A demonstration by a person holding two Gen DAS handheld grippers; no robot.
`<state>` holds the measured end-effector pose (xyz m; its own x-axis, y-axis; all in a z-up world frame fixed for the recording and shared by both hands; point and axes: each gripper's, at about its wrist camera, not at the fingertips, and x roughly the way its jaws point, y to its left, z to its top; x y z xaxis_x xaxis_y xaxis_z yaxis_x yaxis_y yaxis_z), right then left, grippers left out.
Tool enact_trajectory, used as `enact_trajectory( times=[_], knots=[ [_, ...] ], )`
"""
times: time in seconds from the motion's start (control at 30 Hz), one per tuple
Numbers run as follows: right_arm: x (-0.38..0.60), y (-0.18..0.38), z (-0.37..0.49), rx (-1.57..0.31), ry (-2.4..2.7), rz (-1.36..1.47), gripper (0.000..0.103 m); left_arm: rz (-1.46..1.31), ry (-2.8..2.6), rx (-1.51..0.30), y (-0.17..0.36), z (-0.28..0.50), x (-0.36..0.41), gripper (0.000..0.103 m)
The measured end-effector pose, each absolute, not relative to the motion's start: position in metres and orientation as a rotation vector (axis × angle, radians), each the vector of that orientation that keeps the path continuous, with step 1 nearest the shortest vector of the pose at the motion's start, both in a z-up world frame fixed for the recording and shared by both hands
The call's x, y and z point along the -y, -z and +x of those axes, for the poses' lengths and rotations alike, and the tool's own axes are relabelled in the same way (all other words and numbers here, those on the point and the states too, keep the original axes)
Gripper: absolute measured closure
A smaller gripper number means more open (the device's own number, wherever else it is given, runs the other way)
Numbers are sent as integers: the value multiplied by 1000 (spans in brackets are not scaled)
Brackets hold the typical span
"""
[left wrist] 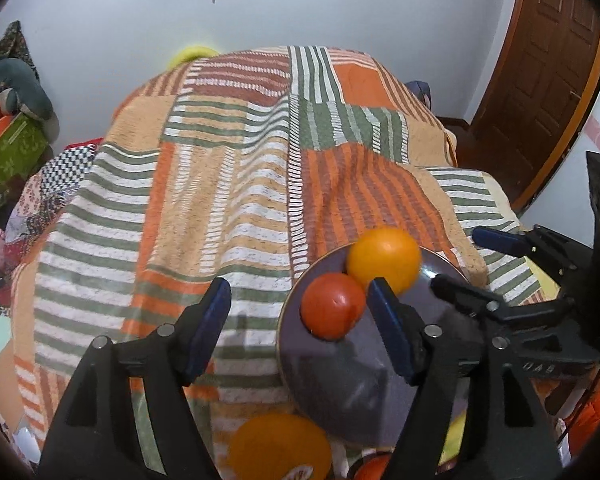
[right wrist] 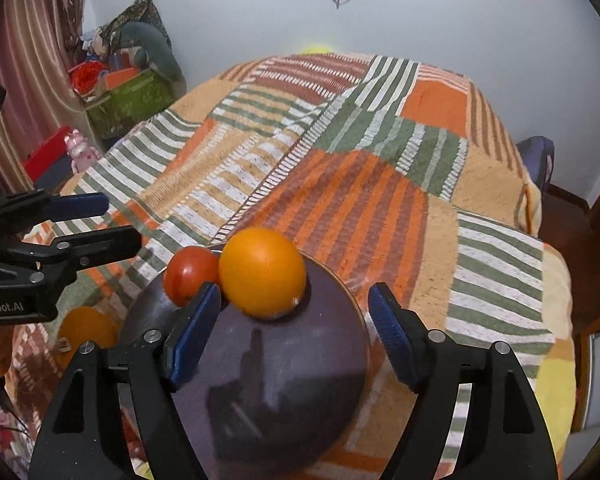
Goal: Organize fruits
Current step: 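Lower the orange onto the purple plate while the left tool sets the tomato beside it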
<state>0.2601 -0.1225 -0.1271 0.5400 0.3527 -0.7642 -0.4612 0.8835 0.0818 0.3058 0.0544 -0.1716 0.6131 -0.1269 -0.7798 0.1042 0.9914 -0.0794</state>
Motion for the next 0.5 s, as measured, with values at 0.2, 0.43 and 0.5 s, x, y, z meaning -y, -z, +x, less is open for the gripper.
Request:
enact_trajectory(
  times=[0.2, 0.43, 0.5],
  knots=[
    [133, 111, 232, -843, -474, -113, 27, -21, 109, -872, 161, 269, -61, 27],
    [146, 103, 192, -830, -466, -110, 21, -35, 95, -879, 160, 227, -64, 23],
    [149, 105, 180, -837, -468, -107, 21, -39, 88, -884, 163, 215, -63, 21]
  ],
)
